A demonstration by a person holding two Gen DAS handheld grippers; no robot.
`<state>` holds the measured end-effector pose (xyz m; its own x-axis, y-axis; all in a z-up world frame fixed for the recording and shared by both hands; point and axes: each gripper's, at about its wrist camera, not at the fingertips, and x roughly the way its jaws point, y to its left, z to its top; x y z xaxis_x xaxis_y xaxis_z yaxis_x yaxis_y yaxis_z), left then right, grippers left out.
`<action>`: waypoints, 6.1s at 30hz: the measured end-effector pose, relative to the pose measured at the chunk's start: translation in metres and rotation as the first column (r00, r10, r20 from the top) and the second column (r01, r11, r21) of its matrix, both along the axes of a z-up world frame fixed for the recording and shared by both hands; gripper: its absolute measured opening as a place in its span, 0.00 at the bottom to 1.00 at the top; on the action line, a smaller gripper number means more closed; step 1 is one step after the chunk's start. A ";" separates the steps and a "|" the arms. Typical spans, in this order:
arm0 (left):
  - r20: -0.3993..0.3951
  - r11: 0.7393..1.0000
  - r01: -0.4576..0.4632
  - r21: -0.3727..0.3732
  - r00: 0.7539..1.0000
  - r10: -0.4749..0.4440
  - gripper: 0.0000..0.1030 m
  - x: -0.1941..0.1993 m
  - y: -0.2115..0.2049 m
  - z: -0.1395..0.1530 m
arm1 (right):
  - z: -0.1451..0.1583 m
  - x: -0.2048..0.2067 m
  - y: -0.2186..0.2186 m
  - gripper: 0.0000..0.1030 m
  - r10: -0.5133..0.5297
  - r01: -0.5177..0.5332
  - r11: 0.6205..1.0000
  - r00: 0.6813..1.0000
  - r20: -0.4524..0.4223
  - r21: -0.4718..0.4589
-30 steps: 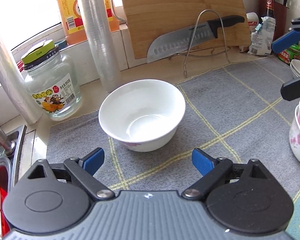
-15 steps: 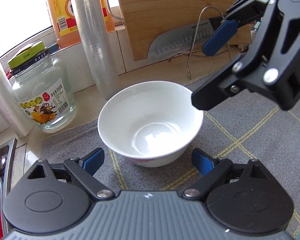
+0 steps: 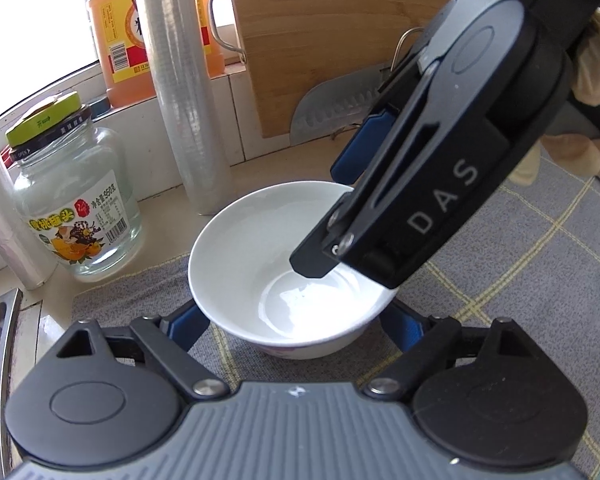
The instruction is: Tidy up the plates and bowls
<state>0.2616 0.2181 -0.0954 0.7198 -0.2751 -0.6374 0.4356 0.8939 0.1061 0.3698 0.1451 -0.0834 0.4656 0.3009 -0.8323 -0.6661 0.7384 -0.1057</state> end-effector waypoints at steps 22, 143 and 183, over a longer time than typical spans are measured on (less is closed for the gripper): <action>-0.014 1.000 0.002 0.002 1.000 -0.002 0.88 -0.002 -0.005 0.005 | 0.001 -0.005 -0.002 0.62 0.020 -0.020 1.000 1.000 -0.023 0.018; -0.120 0.898 0.440 -0.003 0.891 -0.437 0.90 -0.125 -0.181 0.059 | 0.034 -0.208 -0.208 0.82 -0.278 0.275 0.956 0.960 0.020 0.098; -0.244 0.895 0.446 -0.013 0.867 -0.436 0.91 -0.114 -0.144 0.011 | 0.022 -0.266 -0.227 1.00 -0.356 0.349 0.932 0.932 0.066 0.104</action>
